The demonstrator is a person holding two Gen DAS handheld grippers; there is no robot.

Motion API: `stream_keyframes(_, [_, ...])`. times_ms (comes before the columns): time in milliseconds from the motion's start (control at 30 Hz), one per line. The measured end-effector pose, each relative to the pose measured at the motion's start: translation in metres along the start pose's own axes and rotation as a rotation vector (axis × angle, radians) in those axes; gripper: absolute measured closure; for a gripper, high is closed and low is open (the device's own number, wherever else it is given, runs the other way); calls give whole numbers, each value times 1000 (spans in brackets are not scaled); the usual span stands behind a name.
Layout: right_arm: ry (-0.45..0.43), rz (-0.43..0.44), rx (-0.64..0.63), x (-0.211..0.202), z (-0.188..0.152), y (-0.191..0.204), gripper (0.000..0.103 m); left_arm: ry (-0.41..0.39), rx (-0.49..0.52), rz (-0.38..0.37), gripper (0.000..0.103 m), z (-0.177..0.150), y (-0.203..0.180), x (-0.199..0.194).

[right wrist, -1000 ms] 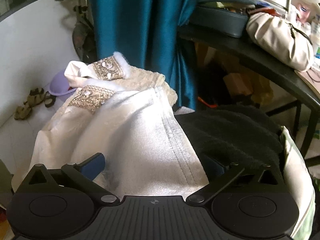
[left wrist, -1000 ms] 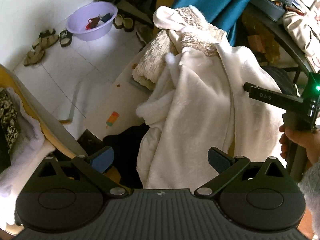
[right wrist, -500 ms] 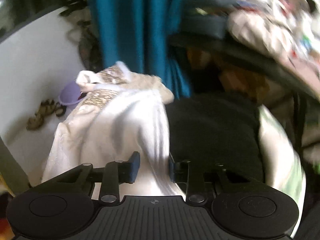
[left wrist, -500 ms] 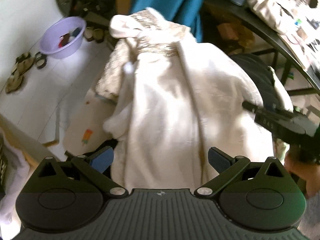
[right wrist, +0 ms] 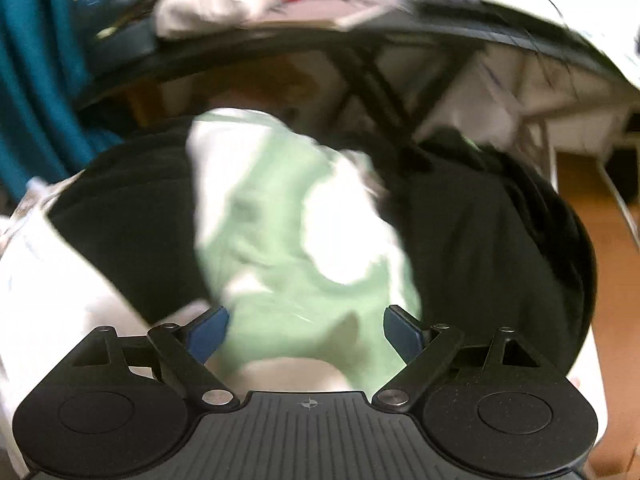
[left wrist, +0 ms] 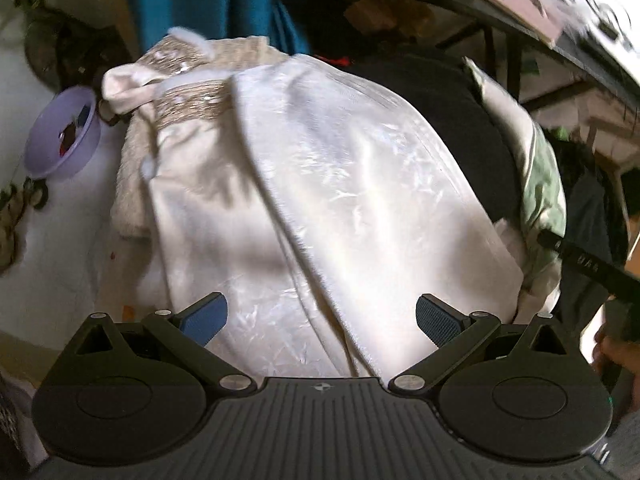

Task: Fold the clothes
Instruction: 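Move both tools down into the clothes pile toward the black garment, then close the right tool on the black garment and lift it from the pile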

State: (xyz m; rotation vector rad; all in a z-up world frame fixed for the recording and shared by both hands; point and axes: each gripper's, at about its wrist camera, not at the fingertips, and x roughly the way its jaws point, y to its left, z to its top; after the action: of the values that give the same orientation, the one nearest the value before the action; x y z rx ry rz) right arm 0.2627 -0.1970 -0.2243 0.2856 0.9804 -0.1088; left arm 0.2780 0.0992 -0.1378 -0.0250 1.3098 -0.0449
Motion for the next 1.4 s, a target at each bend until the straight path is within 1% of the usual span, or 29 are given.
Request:
stream_keyframes(100, [-25, 25, 18, 3, -5, -1, 19, 31, 38, 14, 1, 3, -12, 12])
stream_keyframes(167, [-28, 45, -7, 6, -5, 5, 18, 18, 83, 39, 1, 6, -22, 16])
stream_keyframes(200, [-23, 53, -12, 8, -4, 7, 17, 3, 110, 64, 1, 10, -27, 17])
stream_keyframes(233, [-10, 57, -7, 12, -1, 8, 19, -11, 124, 83, 1, 15, -30, 18])
stream_keyframes(267, [-9, 62, 12, 13, 0, 5, 36, -25, 136, 102, 1, 20, -33, 19])
stream_keyframes(367, [-39, 85, 91, 12, 3, -14, 75, -51, 132, 121, 1, 40, -36, 24])
stream_keyframes(467, [-109, 34, 148, 6, 2, -40, 76, -60, 133, 119, 1, 58, -42, 29])
stream_keyframes(500, [-120, 18, 164, 7, 1, -49, 76, -61, 134, 113, 1, 63, -44, 32])
stream_keyframes(533, [-118, 21, 181, 10, 1, -59, 76, -60, 134, 117, 1, 66, -46, 36])
stream_keyframes(633, [-73, 121, 177, 17, 2, -76, 74, -45, 138, 133, 1, 73, -54, 52])
stream_keyframes(667, [-61, 154, 169, 16, 2, -78, 67, -33, 142, 141, 1, 74, -57, 60])
stream_keyframes(700, [-59, 167, 173, 13, 1, -82, 61, -16, 146, 150, 1, 74, -60, 70])
stream_keyframes(733, [-64, 169, 185, 9, 2, -86, 50, -1, 149, 159, 1, 73, -62, 78])
stream_keyframes(767, [-79, 160, 208, 3, 1, -91, 41, 15, 152, 169, 1, 72, -64, 85])
stream_keyframes(833, [-124, 117, 276, -9, -2, -104, 34, 26, 169, 192, 0, 66, -69, 92])
stream_keyframes(867, [-140, 97, 310, -14, -4, -111, 34, 30, 178, 203, 0, 63, -72, 95])
stream_keyframes(900, [-153, 82, 338, -17, -5, -119, 32, 18, 199, 214, 0, 60, -76, 95])
stream_keyframes(967, [-156, 74, 366, -18, -5, -133, 27, 17, 220, 227, 0, 57, -81, 95])
stream_keyframes(1000, [-151, 79, 370, -18, -4, -139, 25, 18, 217, 233, 0, 56, -81, 95])
stream_keyframes(1100, [-92, 153, 328, -17, 2, -151, 22, 24, 189, 242, 0, 55, -80, 100])
stream_keyframes(1133, [-66, 142, 300, -17, 3, -151, 20, 22, 183, 245, 0, 55, -80, 100])
stream_keyframes(1167, [-48, 101, 270, -18, 4, -152, 19, 20, 179, 249, 0, 55, -81, 101])
stream_keyframes(1233, [-17, 32, 251, -19, -1, -158, 19, 13, 168, 262, 0, 53, -82, 101])
stream_keyframes(1267, [-15, 17, 272, -21, -5, -164, 20, 8, 162, 268, 0, 52, -83, 100])
stream_keyframes(1333, [-35, 8, 359, -26, -12, -183, 20, -5, 135, 278, 0, 49, -84, 100])
stream_keyframes(1400, [-60, -37, 450, -27, -16, -207, 19, -23, 104, 290, 0, 46, -85, 99])
